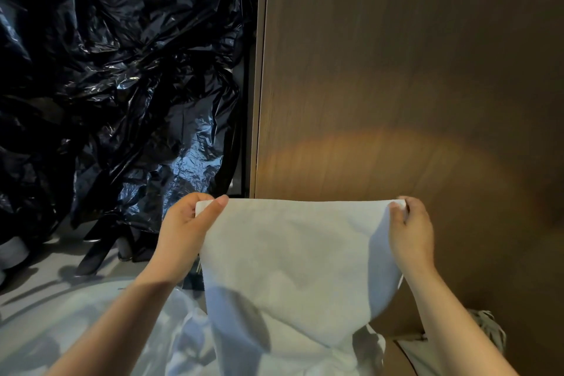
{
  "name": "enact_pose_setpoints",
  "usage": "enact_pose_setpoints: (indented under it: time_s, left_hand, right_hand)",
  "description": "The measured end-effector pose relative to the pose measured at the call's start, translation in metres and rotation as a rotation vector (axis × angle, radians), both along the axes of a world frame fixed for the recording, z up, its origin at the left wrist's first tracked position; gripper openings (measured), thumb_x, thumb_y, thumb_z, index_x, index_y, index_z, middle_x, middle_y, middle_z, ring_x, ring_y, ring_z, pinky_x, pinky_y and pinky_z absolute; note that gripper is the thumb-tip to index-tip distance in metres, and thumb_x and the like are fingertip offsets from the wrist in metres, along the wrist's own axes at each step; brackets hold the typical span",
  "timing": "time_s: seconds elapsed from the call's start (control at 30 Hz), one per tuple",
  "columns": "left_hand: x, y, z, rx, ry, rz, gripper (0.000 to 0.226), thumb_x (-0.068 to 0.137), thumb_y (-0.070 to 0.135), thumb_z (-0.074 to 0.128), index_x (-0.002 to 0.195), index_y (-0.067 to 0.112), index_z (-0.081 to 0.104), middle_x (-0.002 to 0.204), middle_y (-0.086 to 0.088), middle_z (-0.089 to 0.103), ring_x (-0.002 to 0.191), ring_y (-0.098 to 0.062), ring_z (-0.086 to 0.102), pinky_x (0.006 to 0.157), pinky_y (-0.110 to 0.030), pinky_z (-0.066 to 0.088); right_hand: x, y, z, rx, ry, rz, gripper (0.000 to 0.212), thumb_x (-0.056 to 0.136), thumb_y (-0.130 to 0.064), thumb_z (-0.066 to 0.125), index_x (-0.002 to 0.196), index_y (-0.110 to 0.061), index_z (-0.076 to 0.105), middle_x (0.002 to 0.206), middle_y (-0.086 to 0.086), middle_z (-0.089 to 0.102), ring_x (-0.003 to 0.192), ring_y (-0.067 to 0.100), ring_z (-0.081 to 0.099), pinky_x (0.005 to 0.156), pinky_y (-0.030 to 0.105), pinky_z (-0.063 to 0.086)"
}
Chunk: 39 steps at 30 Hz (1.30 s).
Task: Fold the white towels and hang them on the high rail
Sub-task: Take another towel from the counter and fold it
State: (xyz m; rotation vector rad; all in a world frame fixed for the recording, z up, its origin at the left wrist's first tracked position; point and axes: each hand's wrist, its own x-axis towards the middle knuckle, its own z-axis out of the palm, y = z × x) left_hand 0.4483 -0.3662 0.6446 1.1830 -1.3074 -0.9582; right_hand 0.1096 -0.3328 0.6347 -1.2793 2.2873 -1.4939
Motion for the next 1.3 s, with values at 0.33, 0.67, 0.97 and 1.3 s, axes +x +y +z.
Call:
enact_pose_setpoints:
  time_s: [0.33,0.67,0.97,1.3]
  left_hand:
    - [-0.051,0.034,0.040,0.032,0.022,-0.313,0.012,0.088,0.004,0.065,0.099,0.004,0.071,0.087,-0.011,0.074,0.071,-0.011,0.068,0.065,-0.020,0.055]
    - [-0.047,0.064,0.016,0.132,0.094,-0.240,0.017,0.079,0.001,0.073,0.095,0.006,0.070,0.090,-0.019,0.073,0.080,-0.031,0.068,0.077,-0.036,0.056]
    - [-0.053,0.090,0.001,-0.061,0.009,-0.168,0.019,0.081,0.005,0.075,0.083,0.024,0.073,0.075,0.001,0.072,0.066,-0.009,0.065,0.063,-0.015,0.050]
    - [-0.059,0.095,-0.009,-0.141,-0.130,-0.108,0.013,0.077,0.022,0.076,0.076,0.025,0.064,0.070,0.006,0.067,0.063,-0.005,0.060,0.059,-0.009,0.042]
  right_hand:
    - [0.090,0.030,0.023,-0.062,-0.136,0.688,0.025,0.096,-0.023,0.059,0.117,-0.034,0.064,0.117,-0.021,0.065,0.112,-0.006,0.058,0.094,0.013,0.046]
    - [0.098,0.039,0.016,-0.065,-0.092,0.719,0.019,0.098,-0.030,0.052,0.083,-0.021,0.060,0.078,-0.014,0.056,0.074,0.001,0.051,0.067,0.013,0.036]
    - [0.110,0.057,0.040,-0.016,-0.178,0.874,0.016,0.089,-0.041,0.061,0.092,-0.029,0.070,0.089,-0.010,0.071,0.082,0.007,0.063,0.071,0.020,0.047]
    - [0.109,0.060,0.040,0.046,-0.154,0.877,0.022,0.087,-0.045,0.057,0.077,-0.028,0.066,0.072,-0.012,0.063,0.068,0.003,0.053,0.062,0.019,0.039]
